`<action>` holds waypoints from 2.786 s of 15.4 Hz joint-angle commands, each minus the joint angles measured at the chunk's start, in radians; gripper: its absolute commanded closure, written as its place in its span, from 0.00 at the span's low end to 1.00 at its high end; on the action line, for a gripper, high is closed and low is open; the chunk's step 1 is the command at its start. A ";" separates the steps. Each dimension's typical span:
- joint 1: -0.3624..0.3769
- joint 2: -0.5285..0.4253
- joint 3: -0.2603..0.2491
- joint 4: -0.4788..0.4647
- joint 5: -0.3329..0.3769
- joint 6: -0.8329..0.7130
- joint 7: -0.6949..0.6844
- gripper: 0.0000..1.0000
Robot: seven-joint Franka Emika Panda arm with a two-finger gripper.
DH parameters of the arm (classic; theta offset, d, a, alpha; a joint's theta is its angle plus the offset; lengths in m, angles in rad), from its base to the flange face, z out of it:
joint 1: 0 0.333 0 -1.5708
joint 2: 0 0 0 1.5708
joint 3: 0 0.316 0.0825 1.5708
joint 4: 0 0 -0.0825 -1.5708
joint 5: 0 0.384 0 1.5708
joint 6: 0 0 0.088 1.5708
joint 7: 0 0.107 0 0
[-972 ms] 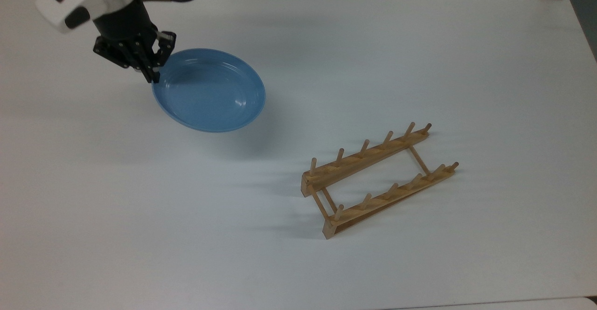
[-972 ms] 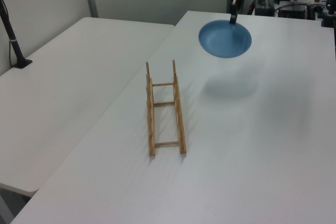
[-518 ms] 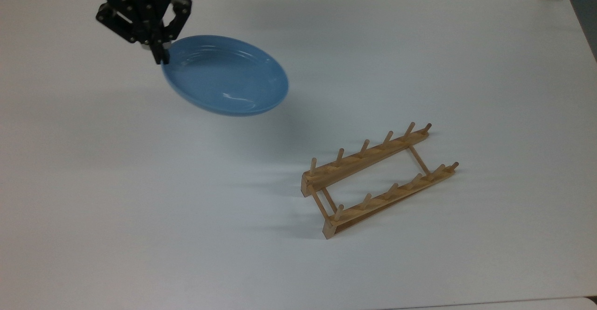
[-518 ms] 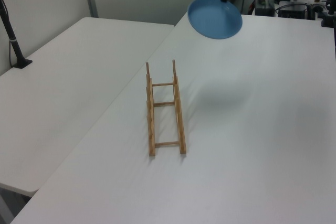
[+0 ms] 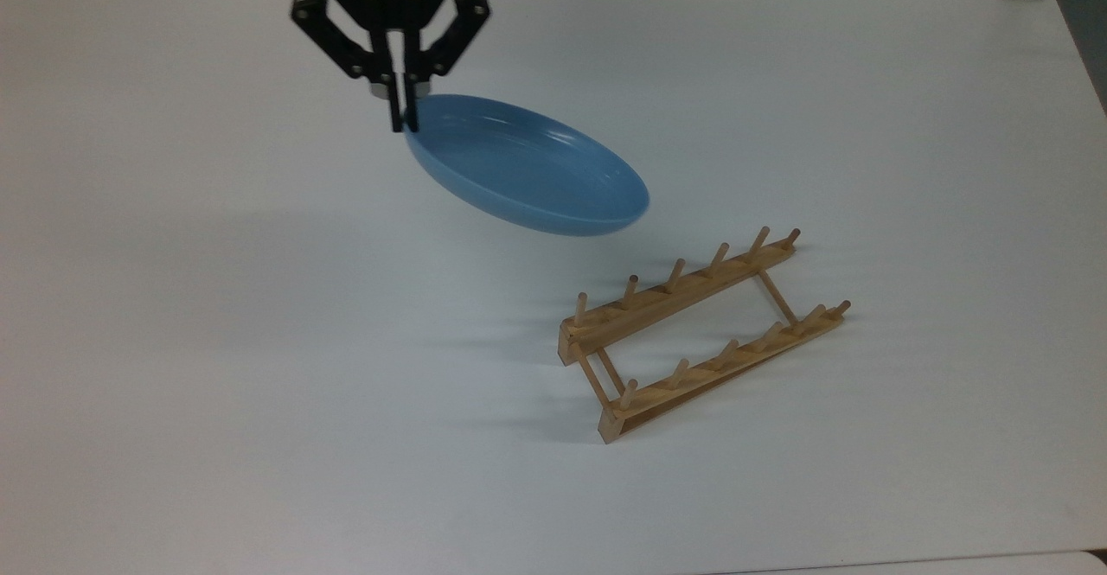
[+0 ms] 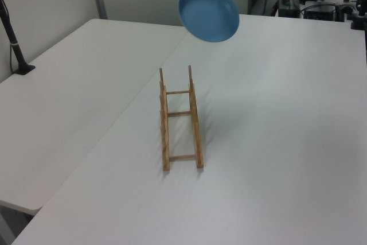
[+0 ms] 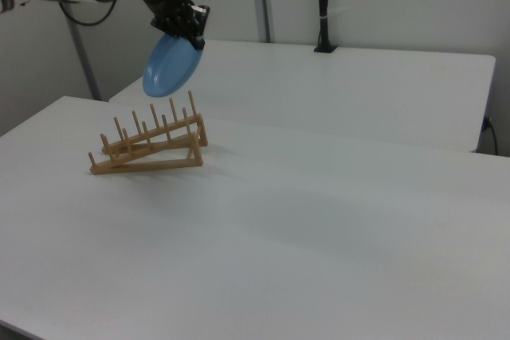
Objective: Place plate in plate rack
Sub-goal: 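Carry the plate upright over the wooden rack's pegs, then lower the plate edge-first between the rack's pegs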
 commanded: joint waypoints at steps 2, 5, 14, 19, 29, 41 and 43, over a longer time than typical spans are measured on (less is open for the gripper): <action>0.091 0.041 -0.029 -0.004 -0.152 0.076 0.102 1.00; 0.110 0.079 -0.013 -0.006 -0.242 0.106 0.157 1.00; 0.170 0.090 0.099 -0.010 -0.508 0.097 0.364 1.00; 0.176 0.089 0.134 -0.011 -0.600 0.074 0.389 1.00; 0.252 0.093 0.160 -0.006 -0.735 -0.063 0.389 1.00; 0.306 0.098 0.162 -0.003 -0.888 -0.170 0.391 1.00; 0.320 0.101 0.163 -0.003 -0.899 -0.180 0.392 1.00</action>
